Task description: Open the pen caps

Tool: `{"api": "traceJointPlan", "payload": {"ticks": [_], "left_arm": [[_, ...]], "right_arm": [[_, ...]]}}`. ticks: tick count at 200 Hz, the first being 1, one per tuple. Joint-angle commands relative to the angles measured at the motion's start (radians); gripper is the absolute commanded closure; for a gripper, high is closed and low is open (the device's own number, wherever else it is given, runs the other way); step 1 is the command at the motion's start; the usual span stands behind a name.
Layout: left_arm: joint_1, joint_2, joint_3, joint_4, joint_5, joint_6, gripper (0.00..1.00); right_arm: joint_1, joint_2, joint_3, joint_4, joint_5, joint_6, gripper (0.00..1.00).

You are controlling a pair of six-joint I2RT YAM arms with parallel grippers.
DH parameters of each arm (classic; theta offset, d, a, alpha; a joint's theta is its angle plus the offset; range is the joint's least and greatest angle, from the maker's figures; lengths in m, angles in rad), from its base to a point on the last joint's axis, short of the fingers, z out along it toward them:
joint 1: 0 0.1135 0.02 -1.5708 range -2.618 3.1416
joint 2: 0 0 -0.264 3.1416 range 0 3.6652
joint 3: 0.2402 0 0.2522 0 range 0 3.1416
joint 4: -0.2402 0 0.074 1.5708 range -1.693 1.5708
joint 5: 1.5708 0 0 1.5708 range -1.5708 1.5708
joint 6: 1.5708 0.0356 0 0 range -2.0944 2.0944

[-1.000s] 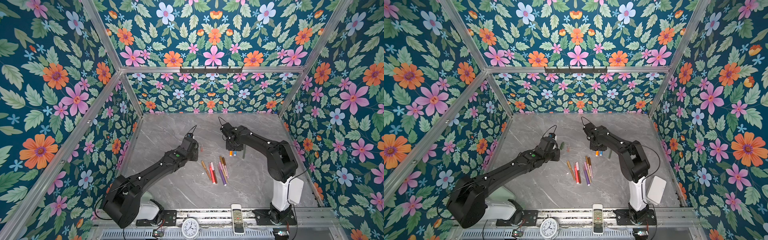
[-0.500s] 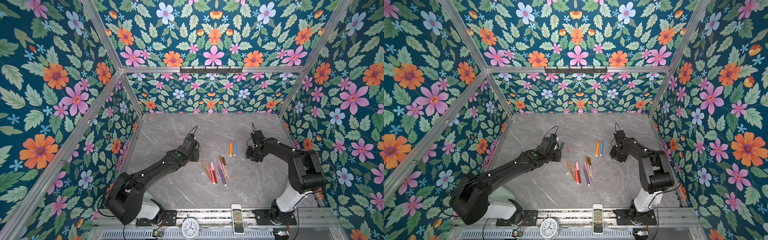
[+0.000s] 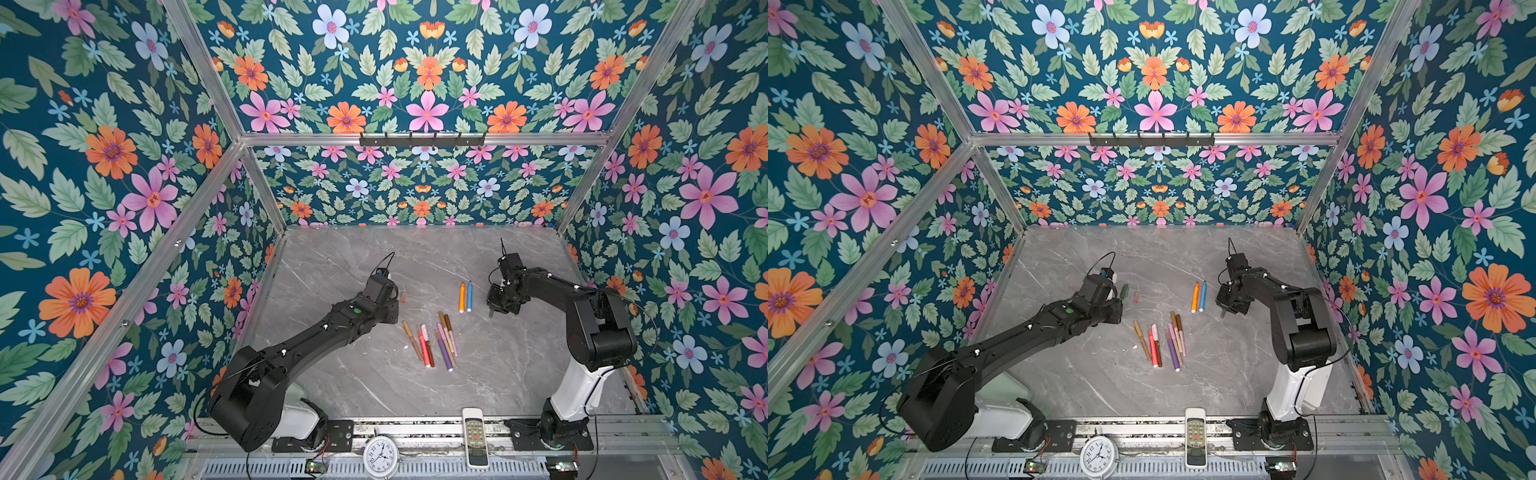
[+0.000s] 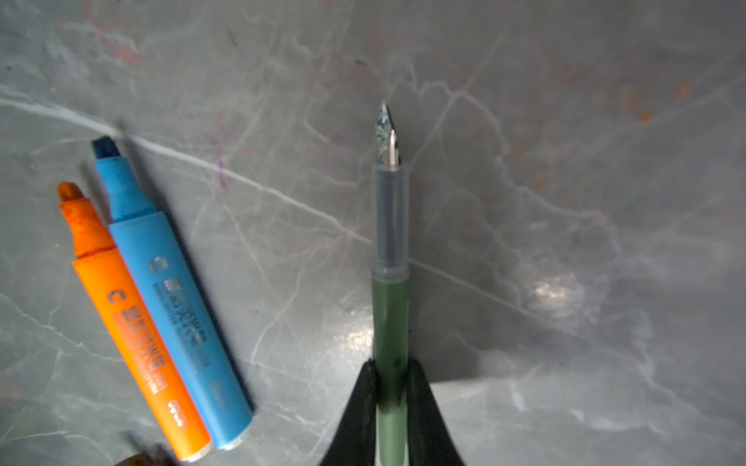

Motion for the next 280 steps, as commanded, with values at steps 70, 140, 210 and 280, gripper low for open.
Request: {"api": "traceJointPlan", "payload": {"ticks": [70, 140, 210, 280], "left_arm": [[-0.001, -0.003, 0.0, 0.01, 0.0, -0.007, 0.72], [-0.001, -0.015, -0.012, 0.014, 0.002, -0.012, 0.72], [-0.001, -0.068, -0.06, 0.056, 0.048, -0.022, 0.72], [0.0, -0.538, -0.37, 0.421, -0.024, -0.069, 0.53]], "right_arm": [[0.102, 0.061, 0.094, -0.081, 0.074, -0.09, 0.89], [0.102, -0.042, 0.035, 0.033, -0.048, -0.148, 0.71], [0.228, -0.259, -0.122, 0.034, 0.012, -0.128, 0.71], [0.703, -0.336, -0.18, -0.03, 0.262, -0.019, 0.71]]}}
